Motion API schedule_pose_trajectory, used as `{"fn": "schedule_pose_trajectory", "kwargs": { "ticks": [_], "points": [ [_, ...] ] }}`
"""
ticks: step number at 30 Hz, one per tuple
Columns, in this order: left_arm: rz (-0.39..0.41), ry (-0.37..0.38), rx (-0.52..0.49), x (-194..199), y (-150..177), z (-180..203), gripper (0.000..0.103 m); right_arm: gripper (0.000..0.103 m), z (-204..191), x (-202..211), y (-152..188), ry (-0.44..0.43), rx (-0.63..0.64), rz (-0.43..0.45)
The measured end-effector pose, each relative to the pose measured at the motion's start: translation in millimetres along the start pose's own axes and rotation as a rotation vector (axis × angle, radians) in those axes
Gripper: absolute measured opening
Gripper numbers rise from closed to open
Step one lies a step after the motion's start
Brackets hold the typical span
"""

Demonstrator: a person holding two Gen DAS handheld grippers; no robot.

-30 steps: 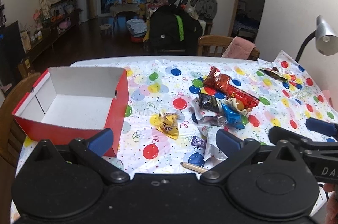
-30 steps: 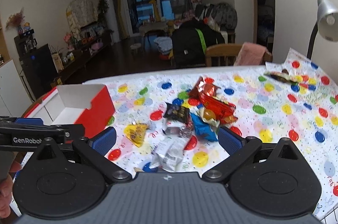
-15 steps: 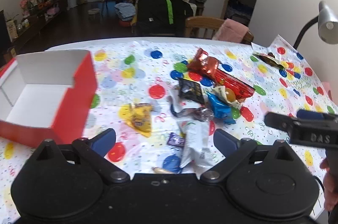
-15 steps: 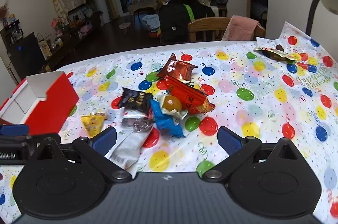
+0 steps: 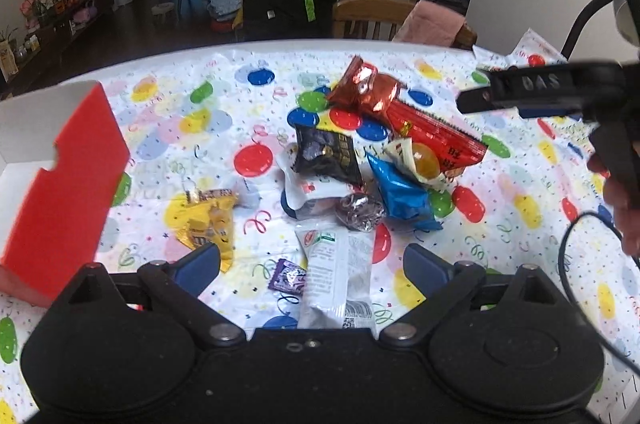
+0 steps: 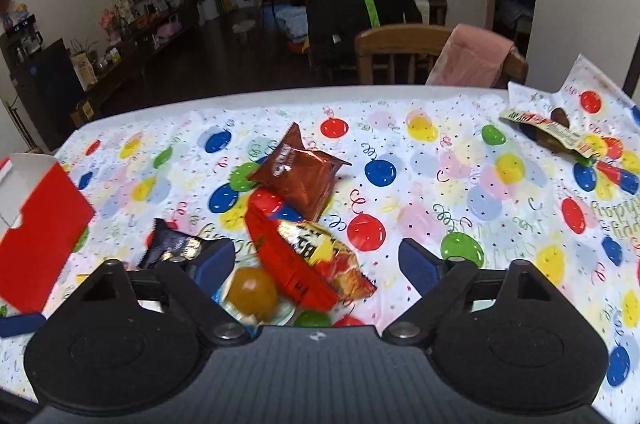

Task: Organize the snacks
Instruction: 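Grasp the white squeeze pouch with the left tool while the right tool grasps the red chip bag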

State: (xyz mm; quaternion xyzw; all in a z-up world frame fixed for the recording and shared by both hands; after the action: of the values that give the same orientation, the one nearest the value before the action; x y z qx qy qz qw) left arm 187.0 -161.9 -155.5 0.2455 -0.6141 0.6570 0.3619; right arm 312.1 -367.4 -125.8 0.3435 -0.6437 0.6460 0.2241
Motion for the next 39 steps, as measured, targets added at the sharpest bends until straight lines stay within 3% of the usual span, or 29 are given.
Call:
{"fn": "schedule_pose_trajectory", "kwargs": {
  "ticks": [11,21,25,39],
  "points": [
    [-0.109,-0.004,-0.059,-45.8,14.5,11.2,0.086,0.068,-5.1,-49.1,8.6,-0.041,0.043,-0.095],
    [-0.123,-0.03,-0.171,-57.8,20.9,21.7,0.071,0.056,-11.2,-62.2,9.8,-0.08,0.051,-0.115],
    [-0.129,-0.032,-0.207,-60.8,23.3,26.1,0.058,0.051,-11.1,-61.2,9.9,-0.089,0.048,-0.111],
    [-0.118,-0.03,-0.179,-54.4,19.4,23.6,0.037,0.028,-0.6,-51.5,7.3,-0.106,-0.019,-0.088]
  ]
}}
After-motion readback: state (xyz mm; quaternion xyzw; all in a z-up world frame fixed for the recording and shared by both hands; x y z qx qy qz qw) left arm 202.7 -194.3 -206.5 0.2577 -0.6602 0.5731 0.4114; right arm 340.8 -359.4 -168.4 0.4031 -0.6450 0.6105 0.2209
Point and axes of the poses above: each gripper's, at about its wrist camera, not at the fingertips, and x roughly against the way its jaws point, z to its right, y to its underside, the point moved 8 cm from there along -x, roughly the way its jaws point, and after that the axes turned 6 degrees about y, right-handed, at the moved point
